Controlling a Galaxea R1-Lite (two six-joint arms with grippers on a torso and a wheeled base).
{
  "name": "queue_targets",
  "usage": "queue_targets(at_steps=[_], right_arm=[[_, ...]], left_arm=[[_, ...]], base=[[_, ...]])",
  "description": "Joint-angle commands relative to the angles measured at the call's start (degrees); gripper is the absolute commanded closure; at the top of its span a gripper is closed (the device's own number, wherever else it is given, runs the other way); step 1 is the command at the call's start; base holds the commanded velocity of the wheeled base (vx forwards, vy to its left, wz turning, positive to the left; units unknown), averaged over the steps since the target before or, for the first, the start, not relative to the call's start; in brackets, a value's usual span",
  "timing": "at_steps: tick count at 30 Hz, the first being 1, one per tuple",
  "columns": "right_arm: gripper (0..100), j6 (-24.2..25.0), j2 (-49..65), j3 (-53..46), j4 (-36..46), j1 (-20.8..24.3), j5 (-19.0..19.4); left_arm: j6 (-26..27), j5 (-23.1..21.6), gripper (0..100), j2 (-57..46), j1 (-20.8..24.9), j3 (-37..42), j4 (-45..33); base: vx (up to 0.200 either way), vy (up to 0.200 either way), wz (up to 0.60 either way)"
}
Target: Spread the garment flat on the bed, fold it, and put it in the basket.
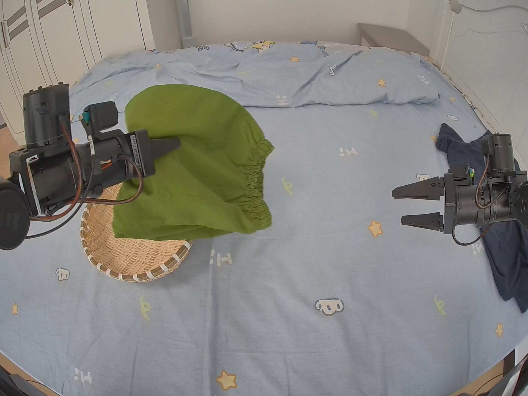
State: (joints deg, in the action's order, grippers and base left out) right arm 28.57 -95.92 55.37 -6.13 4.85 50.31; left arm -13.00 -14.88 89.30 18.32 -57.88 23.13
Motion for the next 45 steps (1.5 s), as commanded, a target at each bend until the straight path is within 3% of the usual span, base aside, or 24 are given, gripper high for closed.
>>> queue_targets(at_steps=[1, 6, 16, 21, 32, 45], right_arm=[[0, 0.0, -0.1, 0.0, 0.0, 0.0, 0.1], [0, 0.0, -0.1, 0.0, 0.0, 0.1, 0.1], [0, 0.0, -0.1, 0.1, 0.0, 0.0, 0.1], [0, 0.0, -0.1, 0.2, 0.0, -0.1, 0.1], [0, 0.0, -0.1, -0.1, 0.0, 0.5, 0.1], [0, 0.0, 0.1, -0.4, 0.0, 0.9, 0.1]], left_arm=[[-0.1, 0.0, 100, -1.9, -4.9, -0.5, 0.2], [-0.5, -0.4, 100, -2.5, -9.3, -1.4, 0.1], [-0.6, -0.4, 100, -2.4, -11.1, -0.9, -0.4], [-1.8, 0.0, 100, -2.4, -11.3, 2.4, -0.4], [-6.3, 0.1, 100, -1.7, -19.0, 11.5, 0.0], [-6.0, 0.5, 100, 12.7, -21.0, 9.7, -0.4]], base=[[0.000, 0.000, 0.00], [0.000, 0.000, 0.00], [0.000, 0.000, 0.00], [0.000, 0.000, 0.00], [0.000, 0.000, 0.00], [0.000, 0.000, 0.00]])
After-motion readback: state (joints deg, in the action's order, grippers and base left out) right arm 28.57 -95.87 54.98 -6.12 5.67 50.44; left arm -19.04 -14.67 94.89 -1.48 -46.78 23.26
